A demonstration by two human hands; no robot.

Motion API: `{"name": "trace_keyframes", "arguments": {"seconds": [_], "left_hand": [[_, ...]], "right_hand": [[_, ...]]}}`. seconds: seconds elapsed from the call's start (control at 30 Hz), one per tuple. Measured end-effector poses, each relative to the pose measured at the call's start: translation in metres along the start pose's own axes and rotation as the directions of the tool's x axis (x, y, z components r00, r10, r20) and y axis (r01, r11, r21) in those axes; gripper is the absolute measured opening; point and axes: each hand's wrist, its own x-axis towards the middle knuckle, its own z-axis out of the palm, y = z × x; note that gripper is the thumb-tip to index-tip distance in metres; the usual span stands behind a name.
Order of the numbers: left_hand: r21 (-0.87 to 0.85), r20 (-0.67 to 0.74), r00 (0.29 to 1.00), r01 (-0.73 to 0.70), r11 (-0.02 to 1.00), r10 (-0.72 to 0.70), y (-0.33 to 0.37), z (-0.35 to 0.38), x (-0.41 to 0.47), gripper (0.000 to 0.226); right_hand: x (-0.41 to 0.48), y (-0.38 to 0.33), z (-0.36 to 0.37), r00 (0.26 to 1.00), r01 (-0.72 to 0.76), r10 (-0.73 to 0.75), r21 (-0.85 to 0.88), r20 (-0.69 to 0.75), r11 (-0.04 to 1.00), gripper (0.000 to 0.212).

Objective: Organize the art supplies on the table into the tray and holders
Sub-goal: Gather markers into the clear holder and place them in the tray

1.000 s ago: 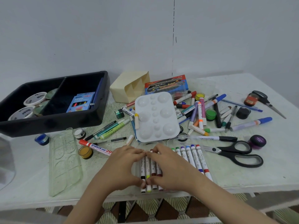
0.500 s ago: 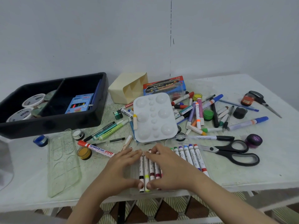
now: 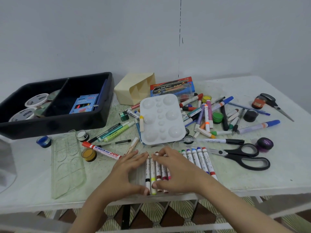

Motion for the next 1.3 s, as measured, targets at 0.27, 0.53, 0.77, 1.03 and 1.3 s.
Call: {"name": "trace_keyframes", "arguments": {"seconds": [0.27,0.53,0.77,1.03,1.3], "left_hand": [[0.029,-0.004,1.0,0.016,0.999,-0.016,-0.001,-0.001,0.001,0.108],[0.009,-0.004,1.0,0.002,1.0,-0.002,0.003,-0.001,-0.002,0.106],[0.008,-0.029,0.999,-0.036,0.999,0.036,0.013,0.001,0.001,0.105],[-0.052,-0.093,0.996,-0.018,0.998,0.013,0.025,-0.001,0.007,0.086],[-0.096,-0.192,0.981,-0.052,0.994,0.033,0.021,0.008,0.006,0.078]], "right_hand": [[0.001,-0.003,0.004,1.0,0.009,-0.01,-0.098,-0.009,0.995,0.087],[-0.006,0.004,0.004,0.999,0.046,-0.047,-0.043,-0.026,0.998,0.078],[-0.014,0.017,-0.015,0.995,-0.002,0.011,0.094,-0.1,0.996,0.05],[-0.006,0.067,-0.061,0.785,-0.341,0.24,-0.076,-0.571,0.937,0.02],[0.016,0.098,-0.082,0.668,-0.605,0.441,-0.093,-0.599,0.79,0.028]]}}
